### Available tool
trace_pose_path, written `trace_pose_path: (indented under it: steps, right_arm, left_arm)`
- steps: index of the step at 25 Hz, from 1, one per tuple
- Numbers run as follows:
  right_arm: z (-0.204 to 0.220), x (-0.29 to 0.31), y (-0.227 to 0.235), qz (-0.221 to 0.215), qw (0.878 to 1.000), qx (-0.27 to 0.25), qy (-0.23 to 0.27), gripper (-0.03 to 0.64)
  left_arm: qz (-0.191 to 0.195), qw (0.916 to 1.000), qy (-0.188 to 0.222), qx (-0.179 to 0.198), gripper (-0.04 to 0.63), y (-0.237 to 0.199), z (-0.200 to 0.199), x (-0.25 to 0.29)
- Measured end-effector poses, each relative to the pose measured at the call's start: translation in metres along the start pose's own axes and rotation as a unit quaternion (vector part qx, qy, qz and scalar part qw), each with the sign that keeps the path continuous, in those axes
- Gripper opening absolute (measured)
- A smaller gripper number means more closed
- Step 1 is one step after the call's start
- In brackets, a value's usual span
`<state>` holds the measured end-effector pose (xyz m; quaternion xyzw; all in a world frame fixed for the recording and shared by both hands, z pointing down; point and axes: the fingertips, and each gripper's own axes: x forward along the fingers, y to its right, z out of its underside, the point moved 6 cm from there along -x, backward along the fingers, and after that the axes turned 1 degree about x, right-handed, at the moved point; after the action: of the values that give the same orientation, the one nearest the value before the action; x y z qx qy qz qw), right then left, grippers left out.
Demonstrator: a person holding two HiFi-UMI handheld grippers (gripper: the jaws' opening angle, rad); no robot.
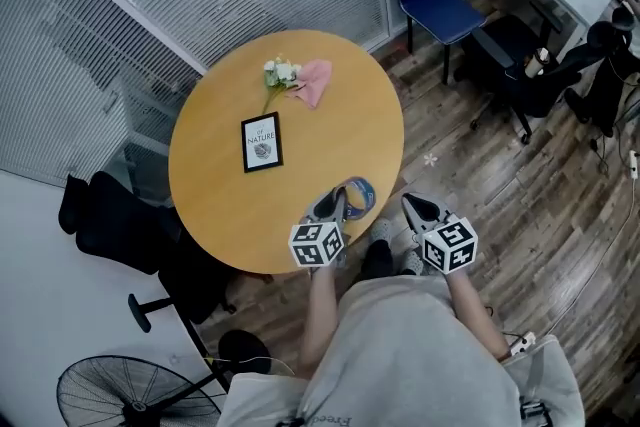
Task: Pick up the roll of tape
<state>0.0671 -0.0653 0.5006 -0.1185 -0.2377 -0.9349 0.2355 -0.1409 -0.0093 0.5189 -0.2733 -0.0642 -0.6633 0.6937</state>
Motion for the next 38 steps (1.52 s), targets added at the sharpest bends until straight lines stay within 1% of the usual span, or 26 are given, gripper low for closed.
trace_pose_path:
  steps: [5,10,16,20,26,35,38]
  right_arm:
    - [0.012,-0.01,-0.007,-0.013,1.0,0.001,-0.002,-0.003]
    - [0.021,-0.013,-0.018,-0.033,0.999,-0.019,-0.012,-0.003]
    - [0.026,-0.024,-0.025,-0.04,0.999,-0.032,-0.016,-0.003]
    - [0.028,-0.034,-0.021,-0.033,0.999,-0.032,-0.012,-0.003]
    - [0.039,-0.049,-0.009,-0.024,0.999,-0.033,-0.018,-0.003]
    - [0.041,-0.068,0.007,-0.008,1.0,-0.013,-0.006,-0.003]
    - [0.045,-0.07,0.011,-0.007,1.0,-0.008,-0.009,-0.003]
  left_arm:
    - [-0.019,0.9998,0.01,-0.004,0.054,-0.001,0.011,-0.021]
    - [-0.038,0.999,0.021,-0.012,0.053,-0.009,0.018,-0.041]
    - [-0.044,0.9985,0.031,-0.013,0.053,-0.003,0.022,-0.055]
    - [-0.04,0.9984,0.038,-0.016,0.054,0.004,0.026,-0.056]
    - [-0.032,0.9984,0.039,-0.026,0.053,0.017,0.039,-0.047]
    - [-0.013,0.9993,0.031,-0.016,0.053,0.037,0.037,-0.036]
    - [-0.01,0.9994,0.027,-0.019,0.052,0.04,0.042,-0.034]
